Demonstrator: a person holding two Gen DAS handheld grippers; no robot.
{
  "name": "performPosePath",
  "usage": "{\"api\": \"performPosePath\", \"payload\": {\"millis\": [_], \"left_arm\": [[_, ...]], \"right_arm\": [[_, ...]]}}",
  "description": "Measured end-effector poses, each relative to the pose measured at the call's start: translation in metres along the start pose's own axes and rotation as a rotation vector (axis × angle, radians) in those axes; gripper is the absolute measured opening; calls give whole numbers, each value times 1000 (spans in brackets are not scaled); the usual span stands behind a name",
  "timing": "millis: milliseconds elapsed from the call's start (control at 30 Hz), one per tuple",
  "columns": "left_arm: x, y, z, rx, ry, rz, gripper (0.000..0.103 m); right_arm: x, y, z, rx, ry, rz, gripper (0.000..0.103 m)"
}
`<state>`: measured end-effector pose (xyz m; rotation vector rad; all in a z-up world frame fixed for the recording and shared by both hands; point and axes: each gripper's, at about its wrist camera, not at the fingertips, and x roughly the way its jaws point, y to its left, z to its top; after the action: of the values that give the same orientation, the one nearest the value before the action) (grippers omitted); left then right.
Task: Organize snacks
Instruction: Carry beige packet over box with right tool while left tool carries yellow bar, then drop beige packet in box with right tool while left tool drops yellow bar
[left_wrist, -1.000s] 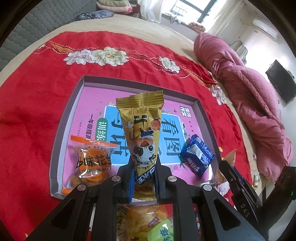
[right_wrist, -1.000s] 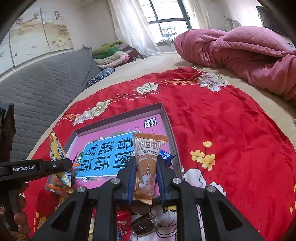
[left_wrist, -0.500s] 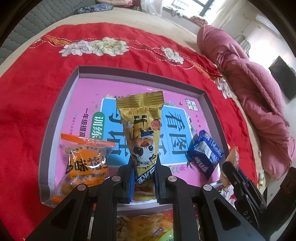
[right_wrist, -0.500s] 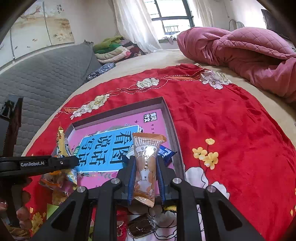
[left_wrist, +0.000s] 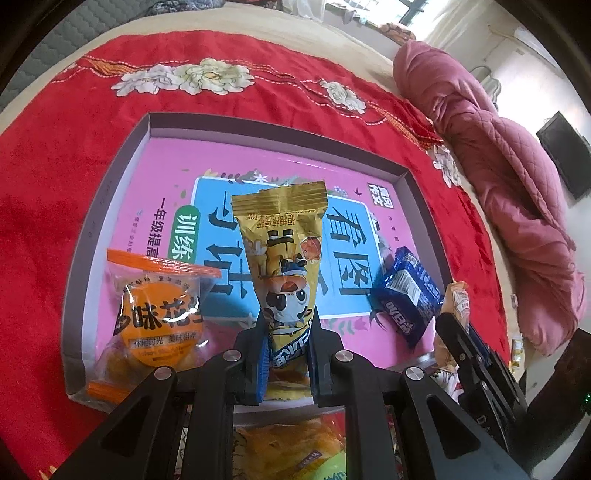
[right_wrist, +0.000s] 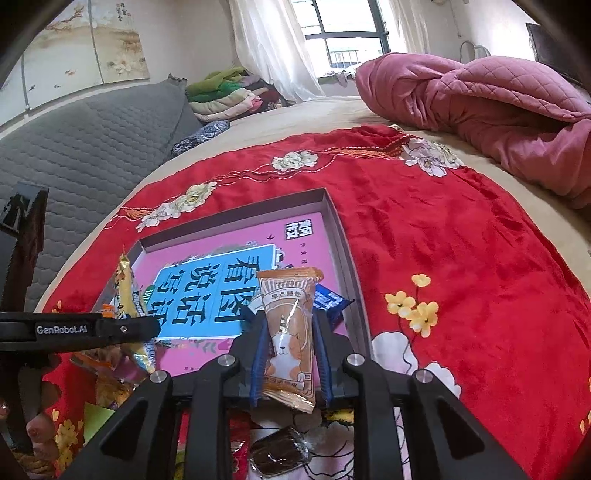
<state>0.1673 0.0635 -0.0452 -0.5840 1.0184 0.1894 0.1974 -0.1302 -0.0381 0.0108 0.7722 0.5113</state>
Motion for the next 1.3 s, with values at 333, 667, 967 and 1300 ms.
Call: {"api": "performPosePath", "payload": {"millis": [333,667,967,1300], "left_arm": [[0,2,-2,2,10,1,20],[-4,5,-3,-2,7,-2,23],[-12,6,-3,-6,-4,-18,40],[-26,8,-2,-11,-20,-27,48]], "right_arm": [[-2,-13,0,46,0,-29,33],[-4,-16,1,60,-2,-28,35],[-8,-16,1,66,-13,-19,37],[-13,-21,3,102,-27,2,56]]}}
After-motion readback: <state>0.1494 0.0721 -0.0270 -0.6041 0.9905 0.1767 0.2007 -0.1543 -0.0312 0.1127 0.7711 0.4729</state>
